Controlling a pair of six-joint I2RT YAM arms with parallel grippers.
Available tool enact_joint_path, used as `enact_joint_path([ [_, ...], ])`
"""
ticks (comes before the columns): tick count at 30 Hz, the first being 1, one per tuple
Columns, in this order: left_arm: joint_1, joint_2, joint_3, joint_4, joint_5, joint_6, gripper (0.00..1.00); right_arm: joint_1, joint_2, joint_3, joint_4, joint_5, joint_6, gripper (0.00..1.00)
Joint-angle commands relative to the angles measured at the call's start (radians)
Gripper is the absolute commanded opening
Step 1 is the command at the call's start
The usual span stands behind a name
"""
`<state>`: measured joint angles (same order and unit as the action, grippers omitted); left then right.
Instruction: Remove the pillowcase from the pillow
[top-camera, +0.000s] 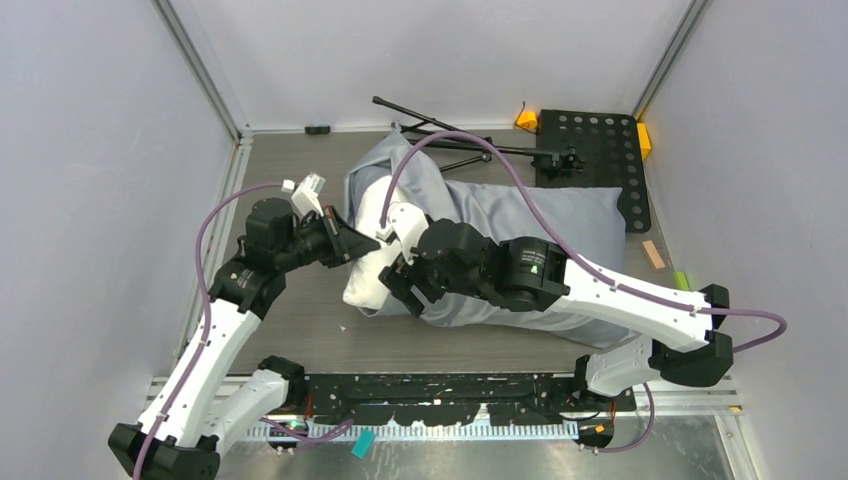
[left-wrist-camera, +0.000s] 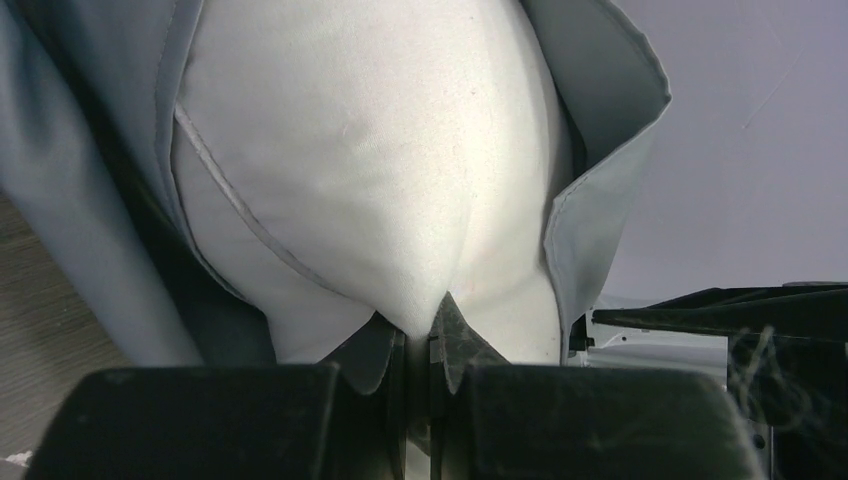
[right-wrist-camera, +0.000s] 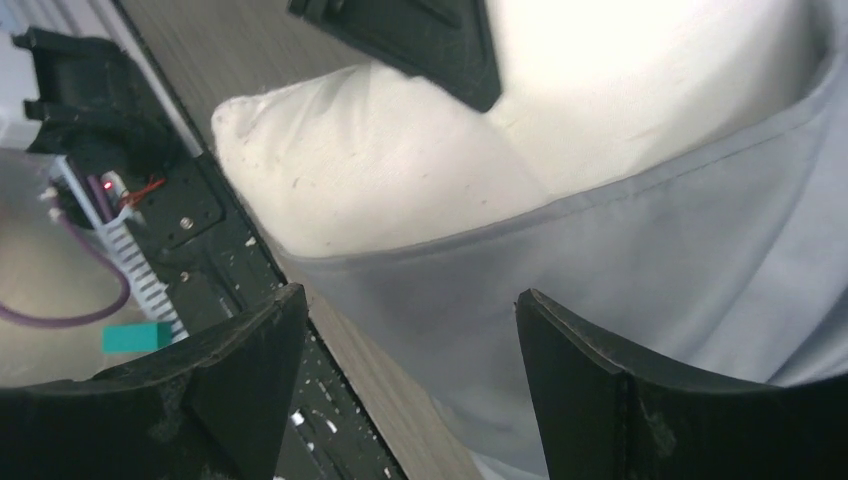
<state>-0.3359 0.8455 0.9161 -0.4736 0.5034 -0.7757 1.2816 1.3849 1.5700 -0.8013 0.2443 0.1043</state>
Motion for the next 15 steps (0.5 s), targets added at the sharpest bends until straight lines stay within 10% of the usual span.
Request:
enact_joint_path([
  [1,-0.003,-0.002,0.083,0.054,-0.012,-0.025,0.0,0.007,0.044,0.023,0.096,0.116,-0.041,0.81],
  [15,0.078,0.065,0.273,-0.151,-0.203,0.179,0.0,0.004,-0.038,-0.364,0.029,0.297,0.083,0.81],
])
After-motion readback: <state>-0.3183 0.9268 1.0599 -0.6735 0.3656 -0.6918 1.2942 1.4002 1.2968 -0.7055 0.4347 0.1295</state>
